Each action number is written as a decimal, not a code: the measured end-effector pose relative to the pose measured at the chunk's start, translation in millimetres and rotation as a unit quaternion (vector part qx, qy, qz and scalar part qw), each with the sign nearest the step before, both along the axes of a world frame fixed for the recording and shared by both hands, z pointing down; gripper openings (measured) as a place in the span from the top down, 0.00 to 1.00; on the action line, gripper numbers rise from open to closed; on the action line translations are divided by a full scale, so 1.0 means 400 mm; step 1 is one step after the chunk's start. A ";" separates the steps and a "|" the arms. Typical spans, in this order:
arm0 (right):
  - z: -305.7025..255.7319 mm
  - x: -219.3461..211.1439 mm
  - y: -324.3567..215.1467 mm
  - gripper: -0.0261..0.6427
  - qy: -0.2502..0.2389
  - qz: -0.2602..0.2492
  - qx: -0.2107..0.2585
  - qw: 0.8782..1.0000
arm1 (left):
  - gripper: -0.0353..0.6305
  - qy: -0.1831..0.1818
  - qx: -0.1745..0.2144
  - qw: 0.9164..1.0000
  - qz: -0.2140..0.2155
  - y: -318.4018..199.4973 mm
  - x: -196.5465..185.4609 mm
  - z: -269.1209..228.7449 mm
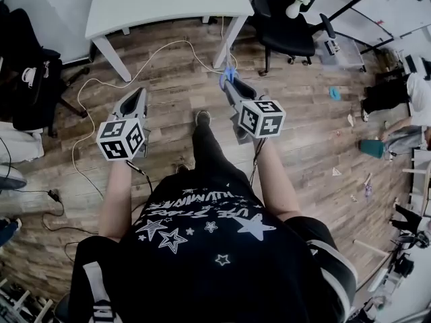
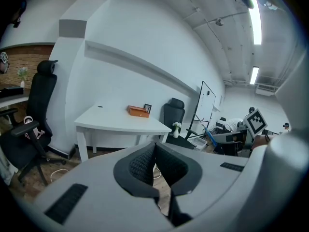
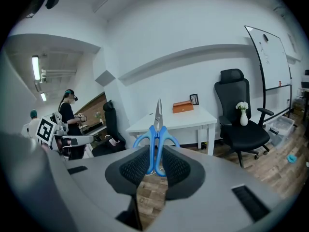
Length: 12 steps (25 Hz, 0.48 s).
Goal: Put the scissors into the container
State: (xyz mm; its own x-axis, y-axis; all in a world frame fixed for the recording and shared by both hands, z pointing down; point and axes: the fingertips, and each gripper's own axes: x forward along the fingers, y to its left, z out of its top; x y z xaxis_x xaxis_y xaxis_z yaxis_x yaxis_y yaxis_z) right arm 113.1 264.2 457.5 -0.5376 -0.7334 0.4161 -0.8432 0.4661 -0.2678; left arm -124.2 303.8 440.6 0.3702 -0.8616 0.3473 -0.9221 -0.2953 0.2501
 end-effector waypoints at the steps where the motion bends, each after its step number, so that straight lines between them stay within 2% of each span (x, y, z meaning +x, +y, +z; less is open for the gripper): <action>1: 0.003 0.005 -0.021 0.81 -0.004 -0.001 0.000 1.000 | 0.92 -0.001 0.000 1.000 -0.003 -0.017 0.002 -0.001; 6: 0.021 0.012 -0.163 0.81 -0.015 -0.009 -0.004 1.000 | 0.92 -0.010 -0.005 1.000 -0.014 -0.131 0.010 0.007; 12: 0.031 0.022 -0.390 0.81 -0.023 -0.025 -0.007 0.999 | 0.92 -0.016 -0.009 0.999 -0.029 -0.341 0.027 0.004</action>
State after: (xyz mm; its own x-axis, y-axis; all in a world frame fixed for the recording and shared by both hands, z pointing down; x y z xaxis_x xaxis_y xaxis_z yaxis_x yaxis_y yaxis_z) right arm 121.8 108.2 469.8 -0.5920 -0.7000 0.3994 -0.8057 0.5028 -0.3131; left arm -113.3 167.4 442.3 0.3076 -0.8754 0.3729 -0.9453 -0.2362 0.2251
